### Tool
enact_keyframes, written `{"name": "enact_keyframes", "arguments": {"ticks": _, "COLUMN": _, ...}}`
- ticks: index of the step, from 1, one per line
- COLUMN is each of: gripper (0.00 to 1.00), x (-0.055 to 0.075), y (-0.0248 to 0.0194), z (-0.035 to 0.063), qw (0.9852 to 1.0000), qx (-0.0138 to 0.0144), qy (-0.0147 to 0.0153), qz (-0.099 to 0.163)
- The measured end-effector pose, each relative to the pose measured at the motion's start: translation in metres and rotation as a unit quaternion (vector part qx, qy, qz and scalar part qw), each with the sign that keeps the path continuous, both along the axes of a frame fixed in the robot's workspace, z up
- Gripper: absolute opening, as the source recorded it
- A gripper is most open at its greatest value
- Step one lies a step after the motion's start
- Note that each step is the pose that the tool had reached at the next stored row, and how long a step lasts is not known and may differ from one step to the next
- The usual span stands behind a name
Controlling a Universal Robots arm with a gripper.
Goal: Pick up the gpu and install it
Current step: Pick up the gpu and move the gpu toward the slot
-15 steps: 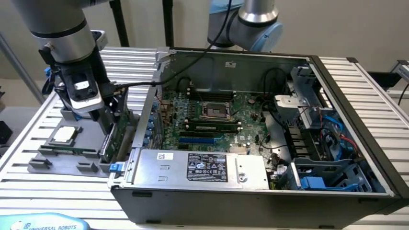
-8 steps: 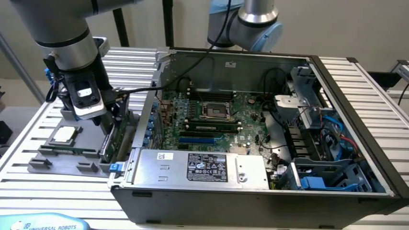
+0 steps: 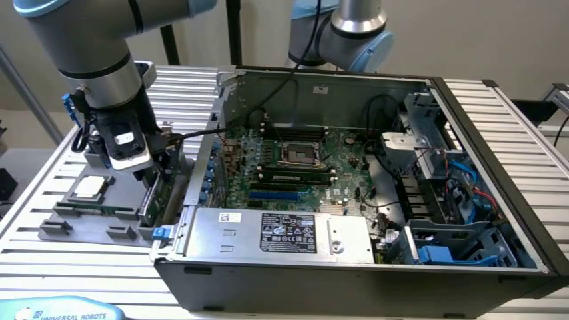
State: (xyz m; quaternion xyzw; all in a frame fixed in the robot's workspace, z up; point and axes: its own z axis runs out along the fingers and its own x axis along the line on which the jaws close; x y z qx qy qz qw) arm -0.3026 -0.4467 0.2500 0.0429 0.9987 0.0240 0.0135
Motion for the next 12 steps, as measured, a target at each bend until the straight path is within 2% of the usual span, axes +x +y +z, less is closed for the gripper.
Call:
{"name": "enact_keyframes", "arguments": {"ticks": 5, "gripper": 0.54, "x": 0.0003, "y": 0.0001, "z": -0.0090, "qw": 1.0000, "qx": 0.0000, "qy": -0.0001, "qz": 0.000}}
{"name": "enact_keyframes", "arguments": {"ticks": 12, "gripper": 0.54, "x": 0.0003, "y": 0.0012, "z": -0.0099, "qw": 1.0000, "qx": 0.0001, "qy": -0.0001, "qz": -0.002}}
